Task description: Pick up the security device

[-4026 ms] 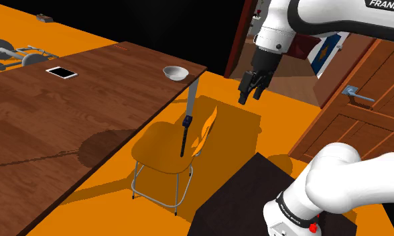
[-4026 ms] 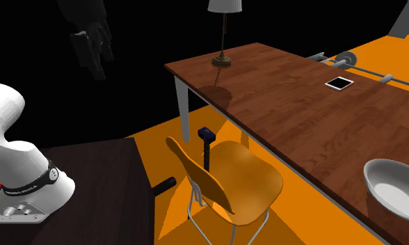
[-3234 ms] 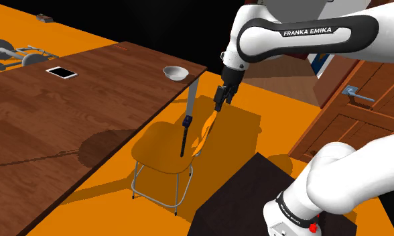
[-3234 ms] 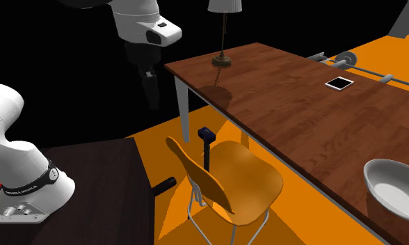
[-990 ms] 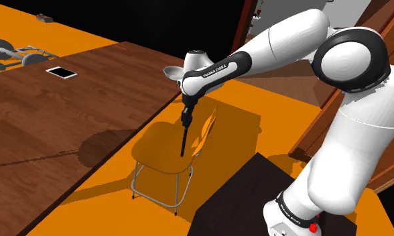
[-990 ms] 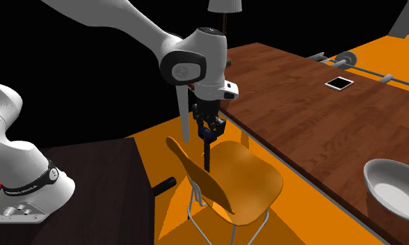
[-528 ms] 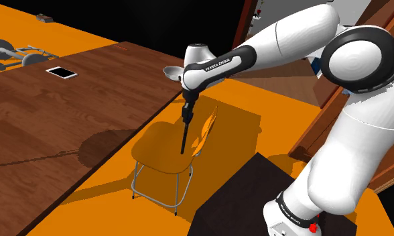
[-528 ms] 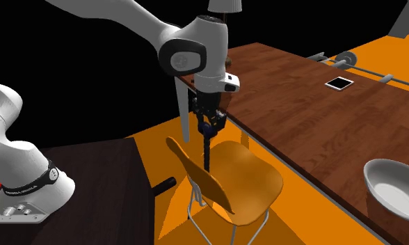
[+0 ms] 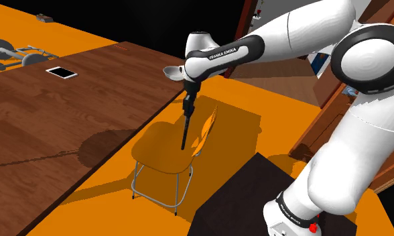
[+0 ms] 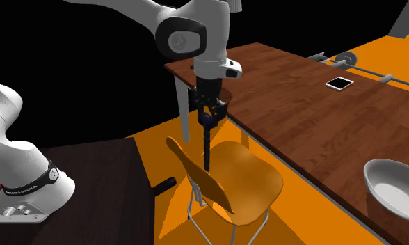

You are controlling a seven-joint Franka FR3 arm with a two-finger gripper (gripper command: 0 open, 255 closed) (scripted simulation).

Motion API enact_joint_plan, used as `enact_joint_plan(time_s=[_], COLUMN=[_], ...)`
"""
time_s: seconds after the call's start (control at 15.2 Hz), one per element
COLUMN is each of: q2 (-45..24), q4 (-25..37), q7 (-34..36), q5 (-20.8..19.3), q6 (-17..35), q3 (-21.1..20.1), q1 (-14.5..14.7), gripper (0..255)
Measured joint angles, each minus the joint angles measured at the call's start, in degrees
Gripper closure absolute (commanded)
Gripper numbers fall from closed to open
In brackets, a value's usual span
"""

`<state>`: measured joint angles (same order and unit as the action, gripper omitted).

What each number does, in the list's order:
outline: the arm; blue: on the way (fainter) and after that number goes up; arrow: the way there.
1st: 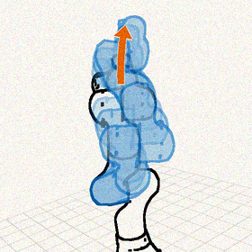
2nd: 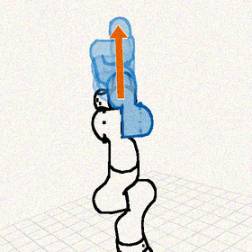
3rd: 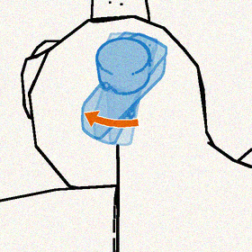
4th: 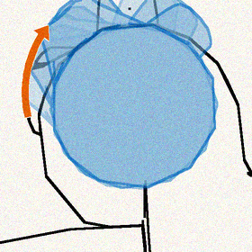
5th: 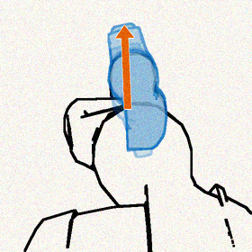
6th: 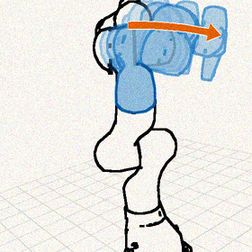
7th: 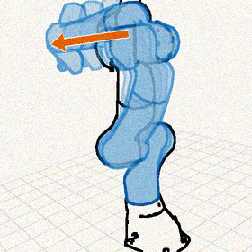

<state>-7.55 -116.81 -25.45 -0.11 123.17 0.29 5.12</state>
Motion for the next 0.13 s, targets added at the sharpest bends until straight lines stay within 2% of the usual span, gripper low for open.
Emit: enact_joint_plan(time_s=[0.13], q2=[0.5], q4=[0.7], q7=[0.0], q5=[0.0], q6=[-1.2], q3=[0.0], q1=[0.0], gripper=[255])
